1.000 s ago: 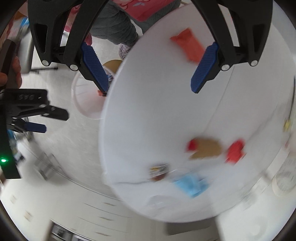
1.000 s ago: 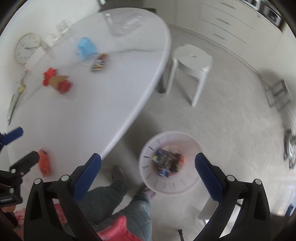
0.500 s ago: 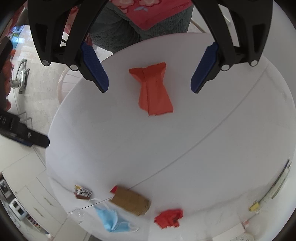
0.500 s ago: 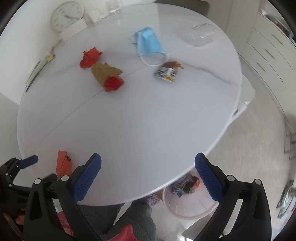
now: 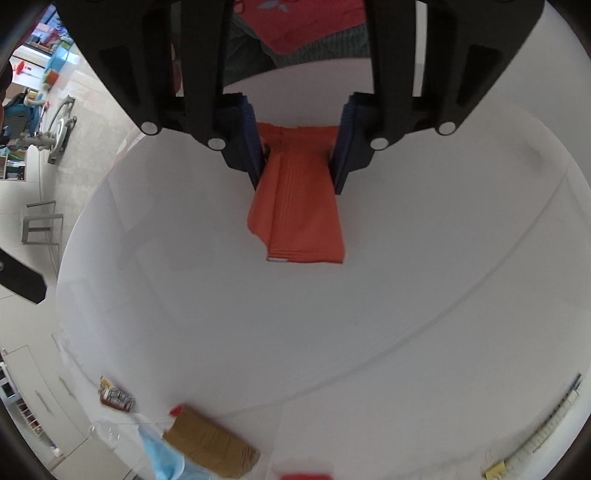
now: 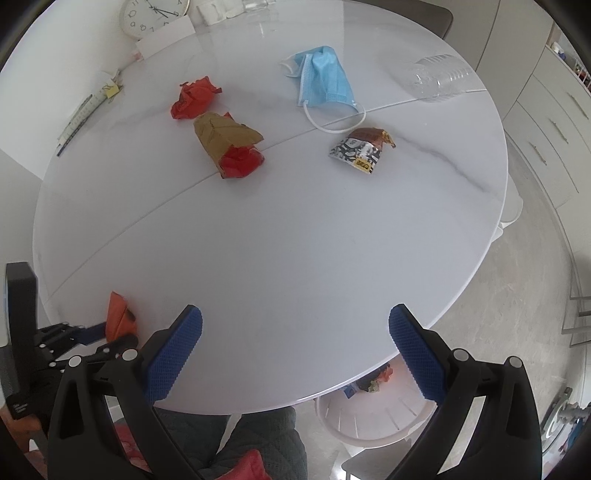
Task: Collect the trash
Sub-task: 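Move the left tool to the orange packet and grasp it, then hold the orange packet with the left tool while the right tool grasps the brown cardboard tube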
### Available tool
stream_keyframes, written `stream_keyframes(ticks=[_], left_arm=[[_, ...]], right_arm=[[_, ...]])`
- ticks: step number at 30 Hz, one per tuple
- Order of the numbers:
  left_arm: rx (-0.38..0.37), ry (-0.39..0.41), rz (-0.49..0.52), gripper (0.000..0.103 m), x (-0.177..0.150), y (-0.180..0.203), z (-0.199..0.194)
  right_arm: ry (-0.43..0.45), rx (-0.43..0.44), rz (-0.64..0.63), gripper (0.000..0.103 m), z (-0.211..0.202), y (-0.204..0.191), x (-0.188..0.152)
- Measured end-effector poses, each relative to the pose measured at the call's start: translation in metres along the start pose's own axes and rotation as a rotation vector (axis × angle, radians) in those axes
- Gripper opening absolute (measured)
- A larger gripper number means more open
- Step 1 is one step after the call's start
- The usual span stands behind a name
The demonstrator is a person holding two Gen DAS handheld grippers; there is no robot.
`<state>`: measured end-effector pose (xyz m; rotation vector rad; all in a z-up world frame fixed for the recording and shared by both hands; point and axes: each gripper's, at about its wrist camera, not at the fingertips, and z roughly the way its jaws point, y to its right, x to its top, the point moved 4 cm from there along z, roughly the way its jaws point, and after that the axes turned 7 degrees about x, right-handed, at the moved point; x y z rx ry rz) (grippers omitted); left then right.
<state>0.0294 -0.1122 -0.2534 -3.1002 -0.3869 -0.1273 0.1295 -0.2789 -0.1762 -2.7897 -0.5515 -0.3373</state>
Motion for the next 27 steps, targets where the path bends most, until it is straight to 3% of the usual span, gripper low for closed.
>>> stream_keyframes(ticks=[6,12,20,23,24,26,27], left_arm=[[-0.013,0.090,0.023,0.032,0.024,-0.008,-0.037],[0.022,0.177,0.098,0.032,0.068,-0.016,-0.072],[0.046,0.248,0.221,0.032,0.131,-0.021,-0.072],[0.039,0.242,0.252,0.032,0.145,-0.027,-0.067],[0.034,0.237,0.257,0.032,0.148,-0.029,-0.065],[0.030,0.227,0.262,0.032,0.154,-0.033,-0.061],[0.030,0.225,0.263,0.032,0.156,-0.035,-0.060]], right_arm=[[0.010,0.023,-0.035,0.100,0.001,-0.014,0.019],[0.030,0.006,-0.132,0.100,0.013,-0.040,0.065],[-0.020,-0.047,-0.246,0.099,0.074,-0.069,0.133],[-0.060,-0.055,-0.259,0.093,0.101,-0.075,0.150],[-0.076,-0.063,-0.264,0.086,0.108,-0.076,0.151],[-0.119,-0.070,-0.264,0.065,0.121,-0.076,0.152],[-0.148,-0.063,-0.242,0.044,0.127,-0.073,0.151]])
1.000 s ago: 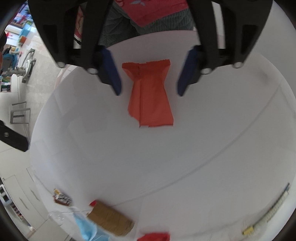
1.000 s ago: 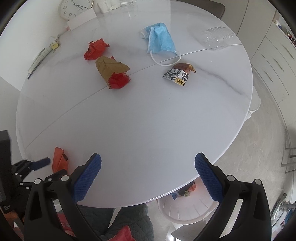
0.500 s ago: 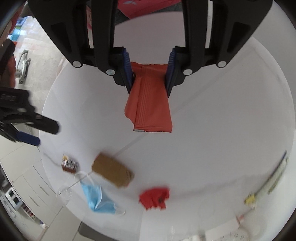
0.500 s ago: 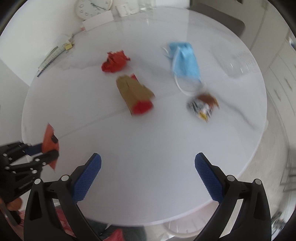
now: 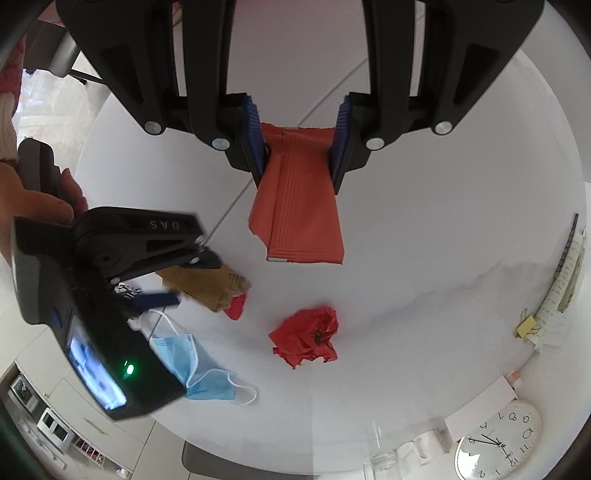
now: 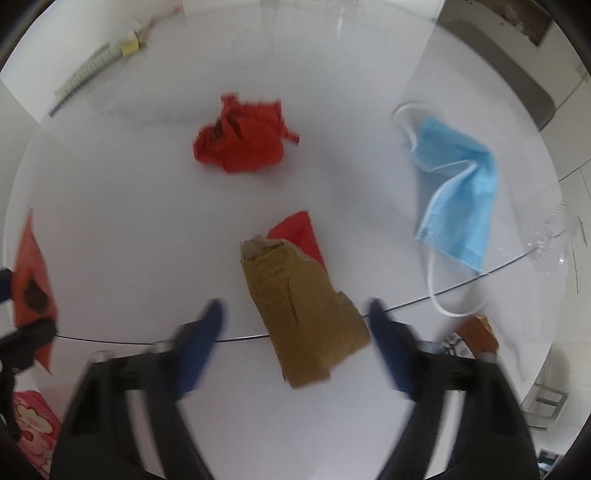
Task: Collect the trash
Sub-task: 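Hold the orange packet with the left tool while the right tool grasps the brown cardboard tube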
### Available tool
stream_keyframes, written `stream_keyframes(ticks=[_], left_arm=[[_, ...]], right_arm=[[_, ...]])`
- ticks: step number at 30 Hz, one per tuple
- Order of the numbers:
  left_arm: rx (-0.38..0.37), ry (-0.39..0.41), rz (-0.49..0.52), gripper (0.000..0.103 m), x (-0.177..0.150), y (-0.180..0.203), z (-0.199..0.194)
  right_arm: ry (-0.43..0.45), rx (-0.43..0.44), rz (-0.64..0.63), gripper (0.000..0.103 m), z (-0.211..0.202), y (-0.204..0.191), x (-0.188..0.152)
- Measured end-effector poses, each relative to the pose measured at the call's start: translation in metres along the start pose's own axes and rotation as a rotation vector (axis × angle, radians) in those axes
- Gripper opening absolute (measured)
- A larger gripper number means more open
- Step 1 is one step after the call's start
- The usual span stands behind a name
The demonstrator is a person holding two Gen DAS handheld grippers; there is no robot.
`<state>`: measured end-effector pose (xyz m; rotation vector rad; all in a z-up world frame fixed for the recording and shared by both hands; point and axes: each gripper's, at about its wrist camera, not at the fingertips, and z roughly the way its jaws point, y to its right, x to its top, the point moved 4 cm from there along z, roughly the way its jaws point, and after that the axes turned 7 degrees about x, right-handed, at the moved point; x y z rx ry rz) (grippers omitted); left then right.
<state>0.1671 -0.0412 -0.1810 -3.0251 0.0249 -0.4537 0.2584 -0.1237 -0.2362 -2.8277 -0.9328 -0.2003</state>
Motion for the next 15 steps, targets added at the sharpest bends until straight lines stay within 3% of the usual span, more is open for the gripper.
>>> stream_keyframes(ticks=[1,4,10,15], left_arm=[[0.000,-0.001,0.002,0.032,0.001,-0.001,0.001],[0.001,0.001,0.012,0.032,0.002,-0.003,0.002],[-0.035,0.035,0.057,0.032,-0.004,0.025,-0.016],[-0.099,0.066,0.163,0.032,-0.016,0.080,-0.039]], right_arm=[[-0.007,0.020,0.024,0.035,0.002,0.002,-0.001],[0.003,0.062,0.085,0.022,-0.007,0.008,-0.010],[0.081,0.092,0.183,0.022,-0.052,0.022,-0.056],[0.156,0.091,0.311,0.022,-0.102,0.043,-0.129]])
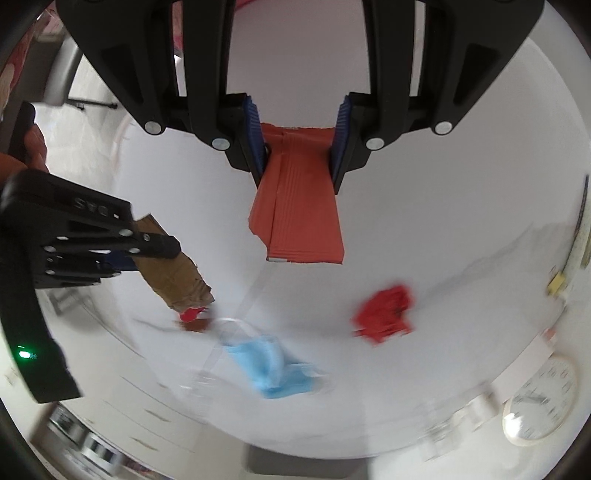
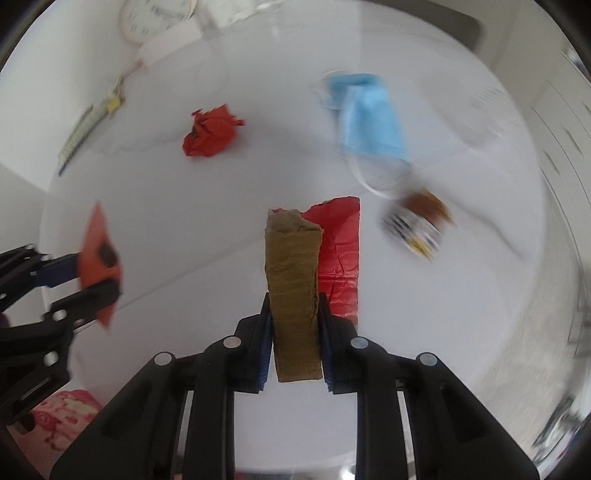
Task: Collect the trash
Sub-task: 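Hold the orange packet with the left tool while the right tool grasps the brown cardboard tube, then carry both items over the white bin and open both tools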
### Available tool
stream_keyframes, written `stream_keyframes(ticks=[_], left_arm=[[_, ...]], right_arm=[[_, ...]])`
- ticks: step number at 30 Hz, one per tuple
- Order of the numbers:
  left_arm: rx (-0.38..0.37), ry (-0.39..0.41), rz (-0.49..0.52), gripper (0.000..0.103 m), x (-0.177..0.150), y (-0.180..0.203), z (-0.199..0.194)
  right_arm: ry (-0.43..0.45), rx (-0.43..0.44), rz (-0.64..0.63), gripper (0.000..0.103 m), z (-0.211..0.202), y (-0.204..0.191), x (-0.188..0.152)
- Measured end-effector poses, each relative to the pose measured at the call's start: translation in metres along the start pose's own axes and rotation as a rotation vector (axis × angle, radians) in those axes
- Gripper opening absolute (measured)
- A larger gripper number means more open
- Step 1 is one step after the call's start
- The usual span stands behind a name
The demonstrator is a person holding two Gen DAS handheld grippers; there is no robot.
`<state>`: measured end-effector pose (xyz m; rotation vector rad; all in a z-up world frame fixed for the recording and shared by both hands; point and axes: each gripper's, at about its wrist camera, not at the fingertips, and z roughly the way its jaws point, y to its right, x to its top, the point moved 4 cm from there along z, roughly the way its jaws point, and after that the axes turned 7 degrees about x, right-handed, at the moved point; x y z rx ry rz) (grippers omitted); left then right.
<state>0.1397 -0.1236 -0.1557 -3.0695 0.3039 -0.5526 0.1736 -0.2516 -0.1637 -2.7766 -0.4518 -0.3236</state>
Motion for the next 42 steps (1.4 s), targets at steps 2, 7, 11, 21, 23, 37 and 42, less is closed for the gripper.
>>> stream_keyframes(ticks=[2,7,11,21,23,37,42], left_arm=[[-0.035,0.007,0.050,0.032,-0.001,0.028,-0.006],[-0.122,0.024,0.205,0.032,-0.007,0.107,-0.021],[-0.179,0.026,0.344,0.032,-0.015,0.175,-0.028],[-0.262,-0.001,0.578,0.032,-0.037,0.299,-0.025],[-0.261,-0.008,0.605,0.032,-0.041,0.312,-0.023],[-0.253,-0.054,0.623,0.059,-0.035,0.340,-0.013],[-0.225,-0.006,0.614,0.091,-0.029,0.338,-0.019]], right_arm=[[0.026,-0.011,0.051,0.023,-0.025,0.017,-0.021],[0.071,-0.069,0.179,0.023,-0.074,0.062,-0.091],[0.101,-0.110,0.293,0.023,-0.097,0.092,-0.143],[0.136,-0.158,0.469,0.024,-0.132,0.151,-0.236],[0.138,-0.157,0.478,0.024,-0.134,0.156,-0.244],[0.144,-0.142,0.498,0.026,-0.133,0.178,-0.254],[0.143,-0.141,0.508,0.026,-0.130,0.182,-0.254]])
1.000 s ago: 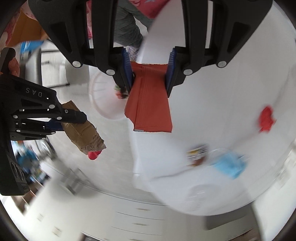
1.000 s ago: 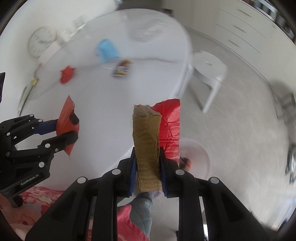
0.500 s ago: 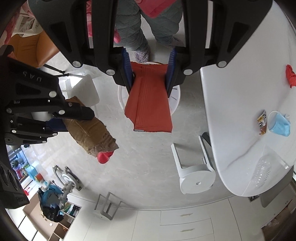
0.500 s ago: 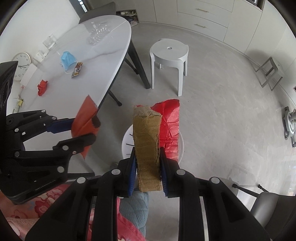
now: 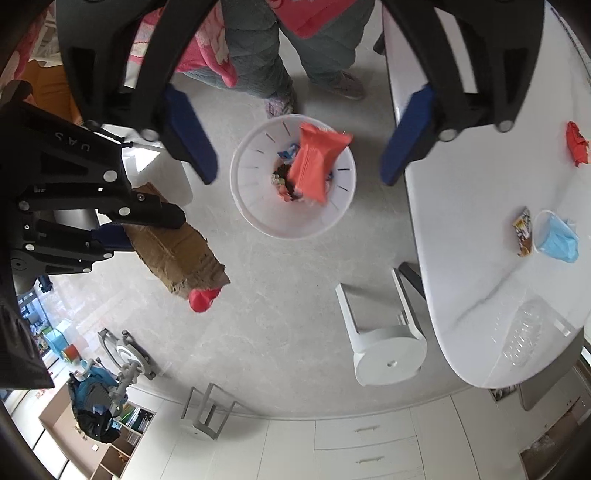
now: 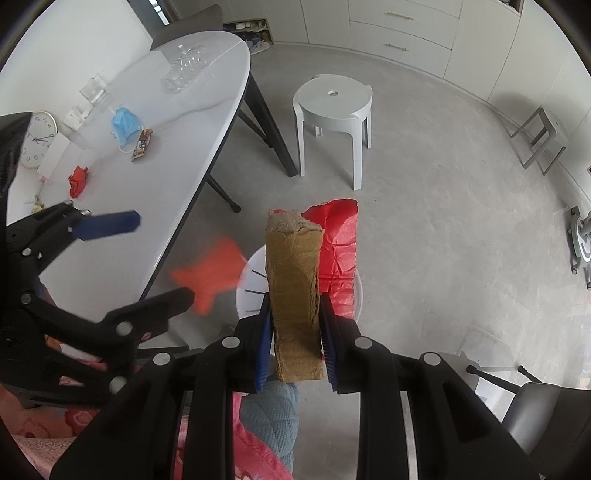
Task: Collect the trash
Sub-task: 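Carry both items over the white bin and open both tools, then move both tools back over the table toward the red paper and blue mask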
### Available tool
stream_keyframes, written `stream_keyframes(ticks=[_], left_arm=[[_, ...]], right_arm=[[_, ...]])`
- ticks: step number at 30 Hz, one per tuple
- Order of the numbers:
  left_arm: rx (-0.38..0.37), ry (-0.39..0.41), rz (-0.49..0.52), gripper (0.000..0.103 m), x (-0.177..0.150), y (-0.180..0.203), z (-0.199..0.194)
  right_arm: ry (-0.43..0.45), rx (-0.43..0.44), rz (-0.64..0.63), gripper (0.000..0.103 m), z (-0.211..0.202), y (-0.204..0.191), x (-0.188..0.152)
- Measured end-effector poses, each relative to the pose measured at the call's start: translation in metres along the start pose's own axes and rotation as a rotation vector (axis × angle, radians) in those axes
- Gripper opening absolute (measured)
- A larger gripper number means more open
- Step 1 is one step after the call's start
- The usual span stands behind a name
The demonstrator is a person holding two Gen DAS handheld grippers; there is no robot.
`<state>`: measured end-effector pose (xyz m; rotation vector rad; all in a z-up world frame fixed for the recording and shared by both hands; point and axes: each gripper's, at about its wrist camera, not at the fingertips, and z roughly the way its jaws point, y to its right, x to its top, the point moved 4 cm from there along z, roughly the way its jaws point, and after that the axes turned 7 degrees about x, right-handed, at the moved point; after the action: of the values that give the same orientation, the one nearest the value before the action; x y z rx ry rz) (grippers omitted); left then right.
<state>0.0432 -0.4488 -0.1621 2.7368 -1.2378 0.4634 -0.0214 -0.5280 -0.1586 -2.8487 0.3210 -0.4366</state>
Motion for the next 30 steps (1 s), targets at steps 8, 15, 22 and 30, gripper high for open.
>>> stream_keyframes(ticks=[8,15,22,30], left_arm=[[0.046,-0.005,-0.040,0.095,0.000,-0.022,-0.003],[0.062,0.013,-0.100,0.095,-0.007,-0.047,-0.013],[0.077,0.020,-0.151,0.095,-0.010,-0.065,-0.020],[0.086,0.031,-0.171,0.095,-0.015,-0.074,-0.024]], right_arm=[[-0.015,0.004,-0.003,0.029,0.008,-0.006,0.001],[-0.037,0.008,-0.010,0.030,0.018,-0.014,0.000],[-0.021,-0.049,-0.004,0.091,0.023,-0.022,0.008],[0.009,-0.068,-0.016,0.100,0.018,-0.030,0.020]])
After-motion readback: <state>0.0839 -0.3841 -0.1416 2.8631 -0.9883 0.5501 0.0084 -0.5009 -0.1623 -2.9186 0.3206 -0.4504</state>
